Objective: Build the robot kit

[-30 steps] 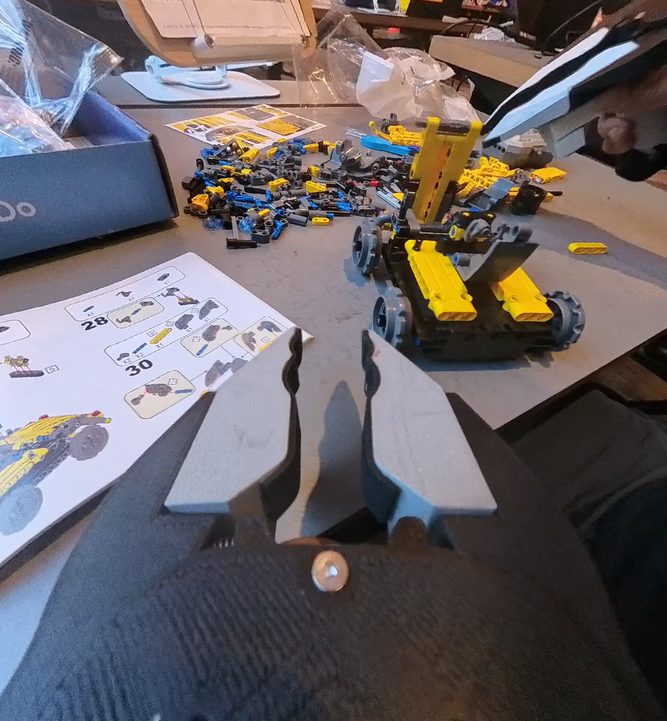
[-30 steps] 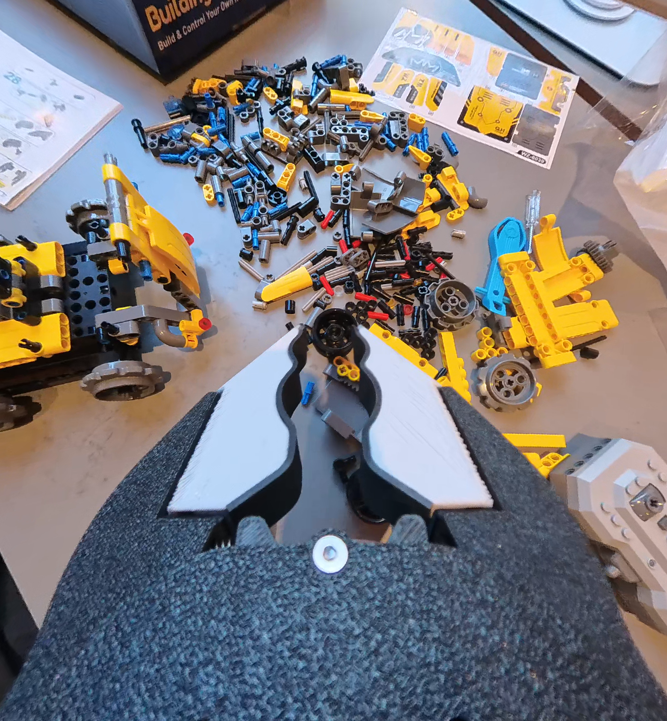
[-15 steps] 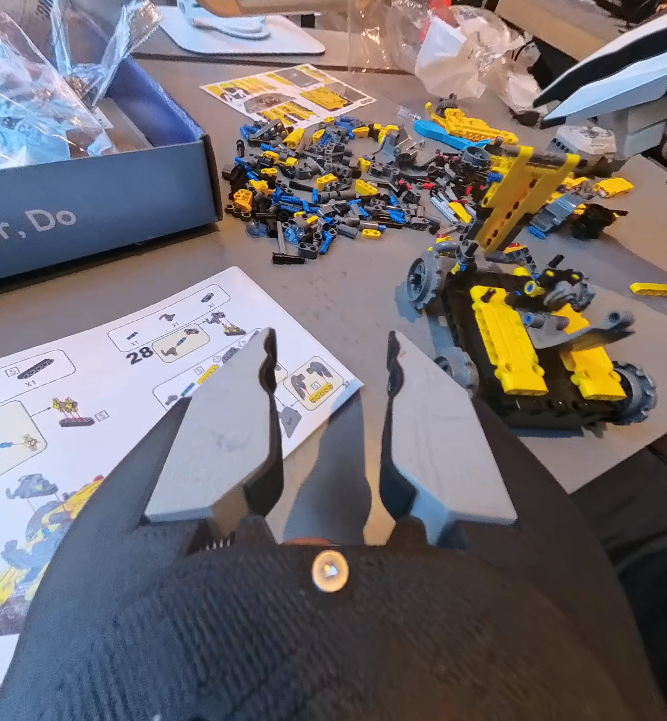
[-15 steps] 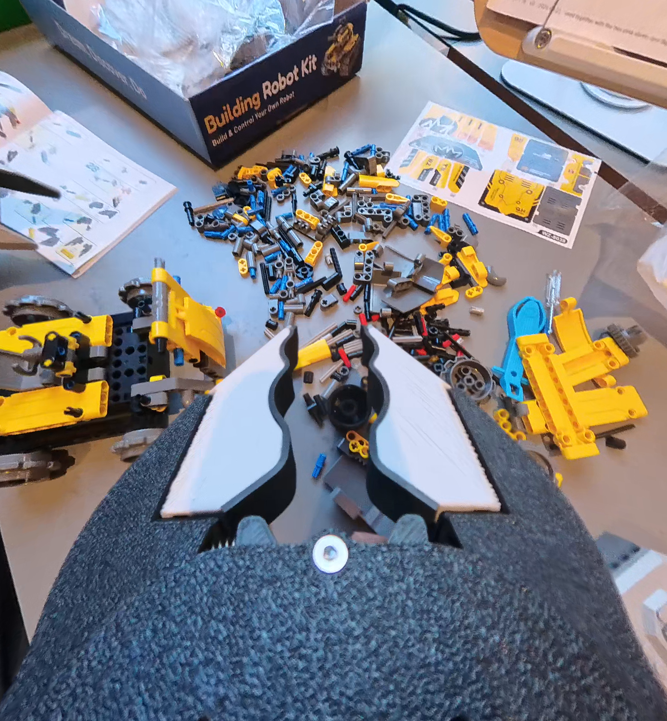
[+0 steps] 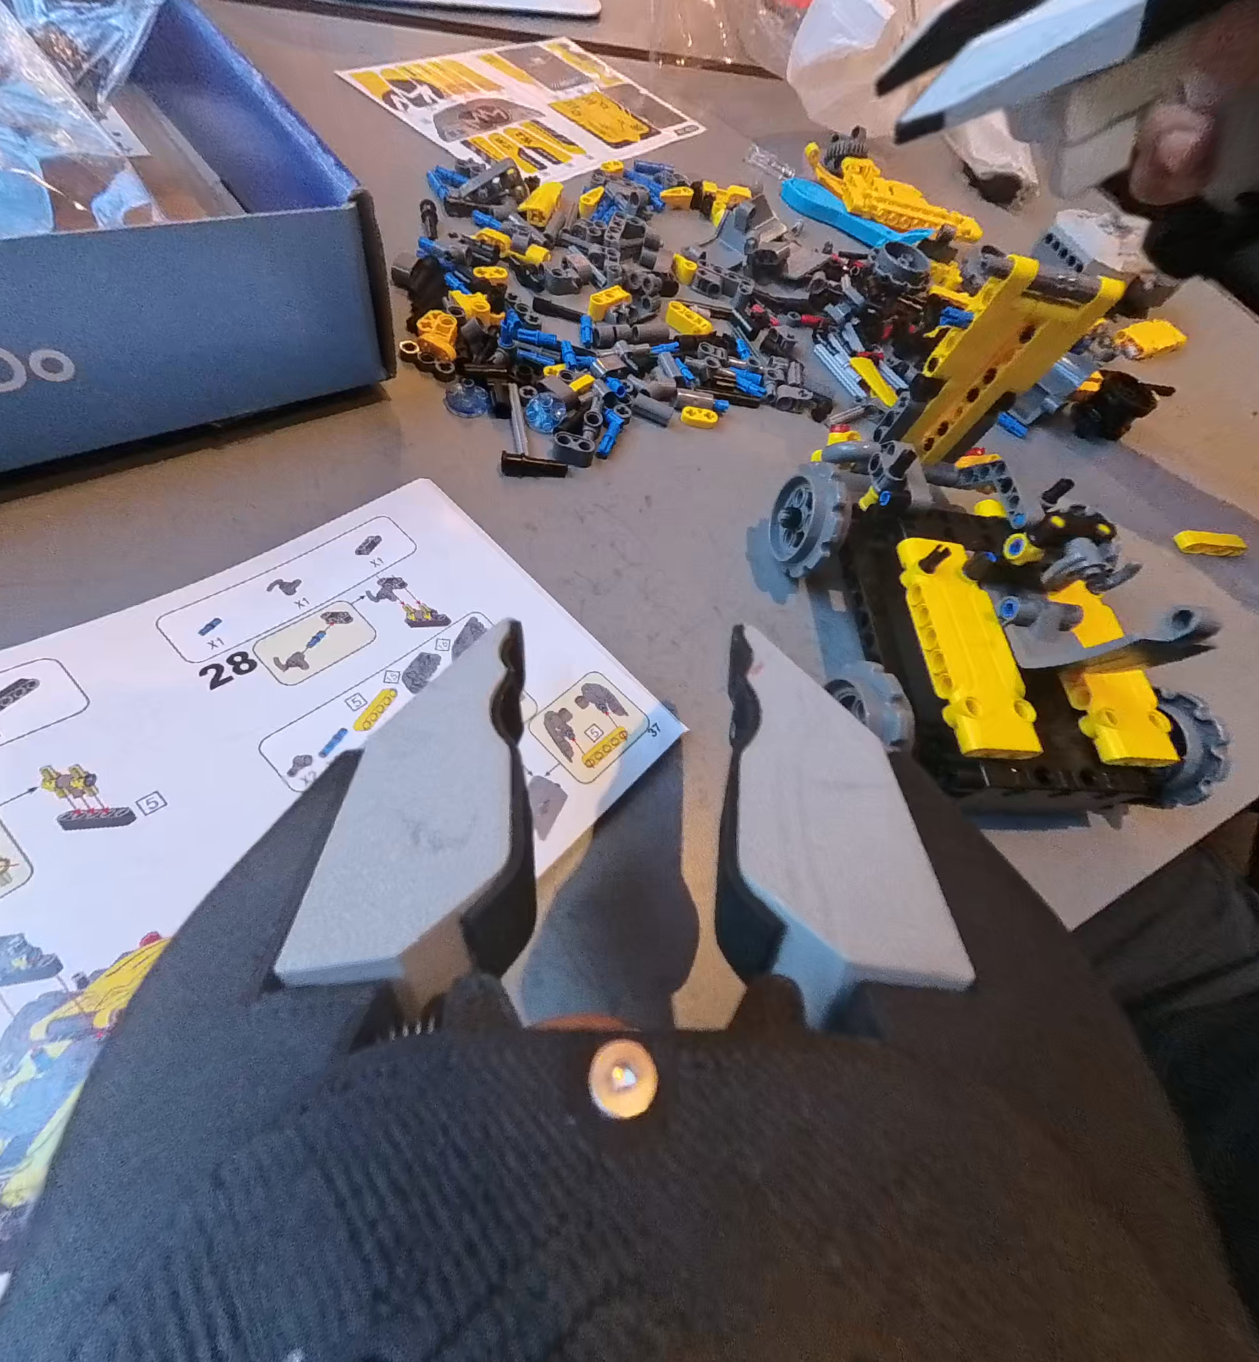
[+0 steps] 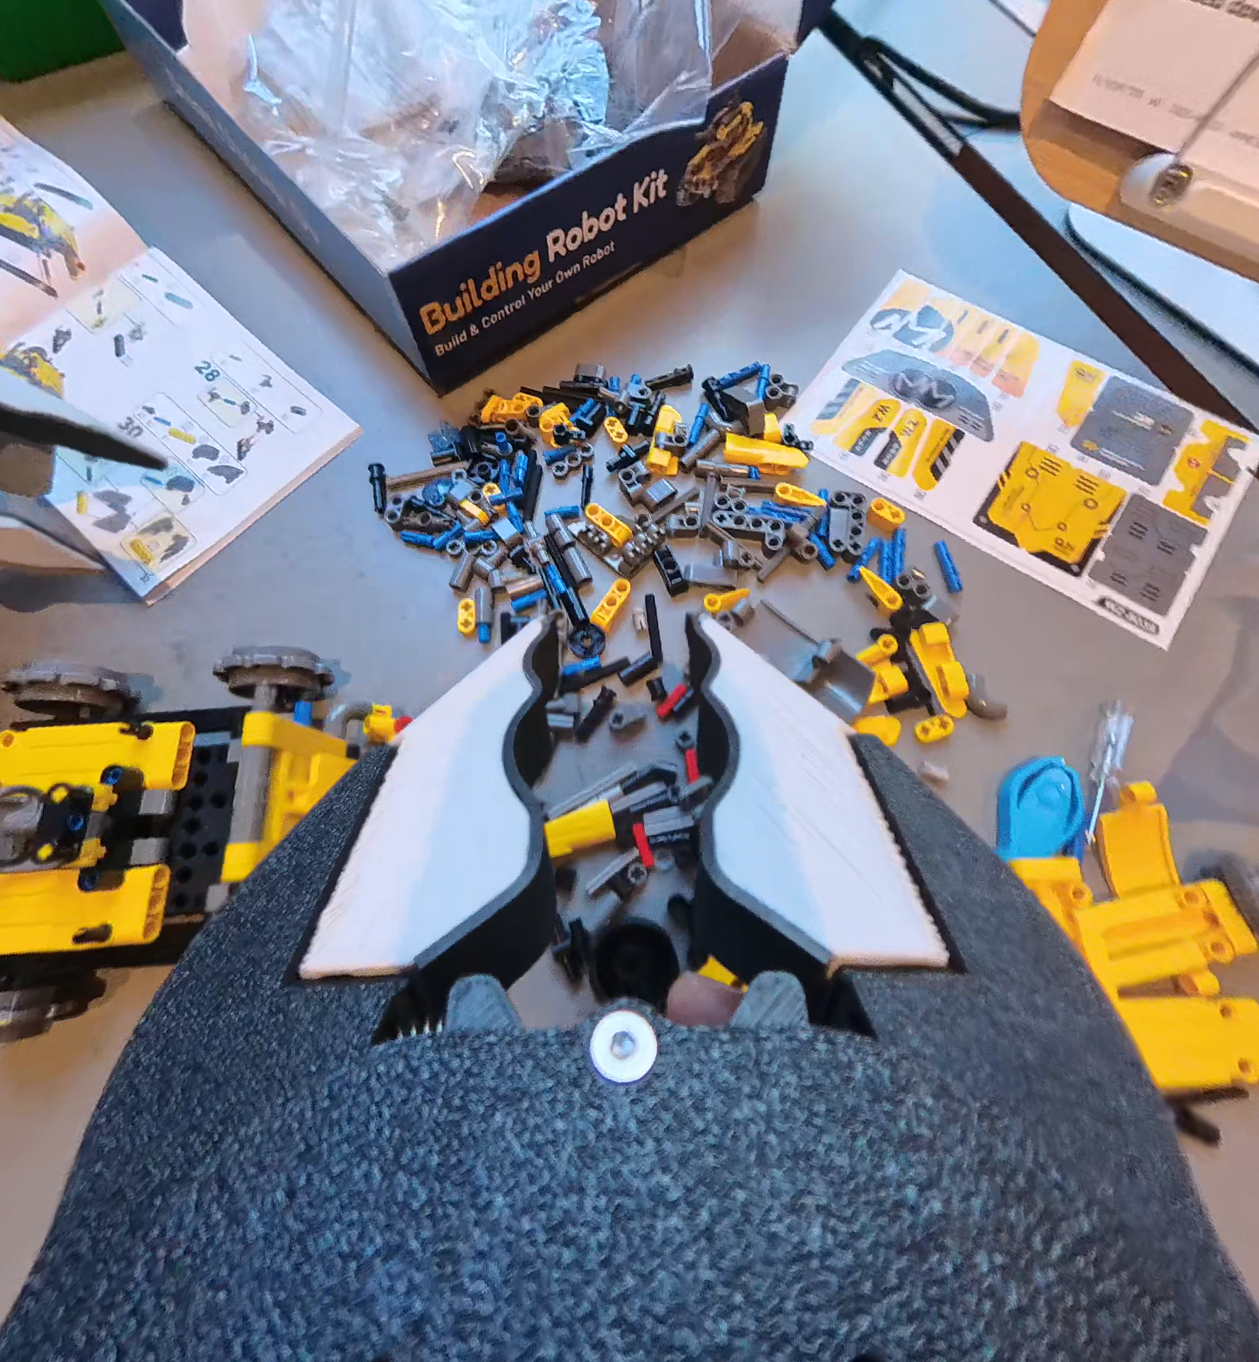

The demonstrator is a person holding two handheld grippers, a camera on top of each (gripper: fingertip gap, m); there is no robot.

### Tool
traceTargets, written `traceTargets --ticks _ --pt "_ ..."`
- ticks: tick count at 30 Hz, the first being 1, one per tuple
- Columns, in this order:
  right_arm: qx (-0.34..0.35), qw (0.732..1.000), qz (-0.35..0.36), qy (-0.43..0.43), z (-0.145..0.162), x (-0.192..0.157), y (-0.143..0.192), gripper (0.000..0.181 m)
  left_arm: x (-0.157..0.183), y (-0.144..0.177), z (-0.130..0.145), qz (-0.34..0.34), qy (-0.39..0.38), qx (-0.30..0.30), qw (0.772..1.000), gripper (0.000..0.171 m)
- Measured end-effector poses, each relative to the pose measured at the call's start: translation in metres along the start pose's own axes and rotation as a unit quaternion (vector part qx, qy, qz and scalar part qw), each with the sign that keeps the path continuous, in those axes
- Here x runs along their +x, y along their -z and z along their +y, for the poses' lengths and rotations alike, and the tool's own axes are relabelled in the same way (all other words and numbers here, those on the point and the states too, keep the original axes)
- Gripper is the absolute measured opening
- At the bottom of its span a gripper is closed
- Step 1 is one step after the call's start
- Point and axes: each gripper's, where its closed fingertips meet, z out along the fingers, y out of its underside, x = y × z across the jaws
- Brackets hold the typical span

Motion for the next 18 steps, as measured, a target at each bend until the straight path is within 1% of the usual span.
traceTargets --ticks 6,9,10,14,18 --pt "-0.035 0.997 -0.049 0.039 -0.021 -0.012 -0.045 0.034 0.003 0.000 0.002 0.016 0.008 -0.001 1.000 0.049" --pt "-0.063 0.993 -0.084 0.051 -0.027 -0.023 -0.073 0.027 0.004 0.001 0.001 0.022 0.008 0.004 1.000 0.045" --pt "-0.073 0.992 -0.092 0.052 -0.027 -0.025 -0.082 0.023 0.005 0.001 0.002 0.023 0.006 0.004 1.000 0.045" --pt "-0.113 0.985 -0.121 0.050 -0.025 -0.033 -0.115 0.023 0.007 0.000 0.003 0.024 0.000 0.002 1.000 0.044" --pt "-0.157 0.976 -0.135 0.068 -0.013 -0.039 -0.125 0.026 0.008 0.000 0.004 0.029 0.004 0.001 1.000 0.043"
